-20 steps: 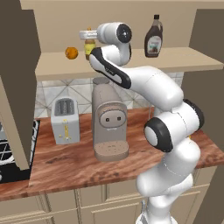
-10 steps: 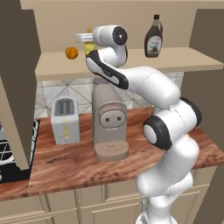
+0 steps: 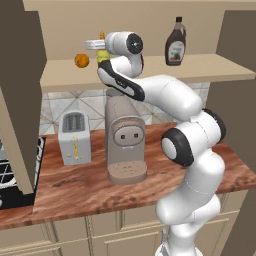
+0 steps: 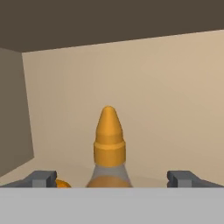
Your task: Pick the syrup bottle and honey bottle from the cabinet and place them next to the mug.
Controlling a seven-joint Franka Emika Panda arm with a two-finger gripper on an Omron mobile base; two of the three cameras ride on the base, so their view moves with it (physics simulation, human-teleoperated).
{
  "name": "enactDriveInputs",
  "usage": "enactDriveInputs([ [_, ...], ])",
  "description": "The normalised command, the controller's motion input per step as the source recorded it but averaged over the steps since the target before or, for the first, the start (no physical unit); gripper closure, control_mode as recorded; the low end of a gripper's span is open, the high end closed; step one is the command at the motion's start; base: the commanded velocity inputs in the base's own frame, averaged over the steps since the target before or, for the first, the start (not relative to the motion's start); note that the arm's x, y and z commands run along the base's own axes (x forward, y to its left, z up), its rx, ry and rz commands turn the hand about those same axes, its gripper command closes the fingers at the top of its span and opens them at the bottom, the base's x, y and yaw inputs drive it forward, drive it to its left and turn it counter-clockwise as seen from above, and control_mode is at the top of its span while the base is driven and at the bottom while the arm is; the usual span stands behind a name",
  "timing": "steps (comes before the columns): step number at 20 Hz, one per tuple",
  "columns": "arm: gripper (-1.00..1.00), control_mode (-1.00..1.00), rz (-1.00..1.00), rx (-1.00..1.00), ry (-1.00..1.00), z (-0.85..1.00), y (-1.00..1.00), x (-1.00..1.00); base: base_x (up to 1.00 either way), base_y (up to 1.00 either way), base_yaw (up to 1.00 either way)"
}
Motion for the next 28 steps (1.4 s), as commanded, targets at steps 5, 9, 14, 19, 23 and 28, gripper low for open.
enactDriveInputs([
  [5,-1.00,-1.00,0.00,0.00,0.00,0.00,0.00,0.15,0.00,0.00,0.00],
  [9,-1.00,-1.00,0.00,0.00,0.00,0.00,0.00,0.20,0.00,0.00,0.00],
  [14,-1.00,-1.00,0.00,0.00,0.00,0.00,0.03,0.08,0.00,0.00,0.00],
  [19,-1.00,-1.00,0.00,0.00,0.00,0.00,0.16,0.00,0.00,0.00,0.00],
  [23,1.00,-1.00,0.00,0.00,0.00,-0.01,0.14,0.00,0.00,0.00,0.00],
  [28,1.00,-1.00,0.00,0.00,0.00,-0.02,0.14,0.00,0.00,0.00,0.00],
])
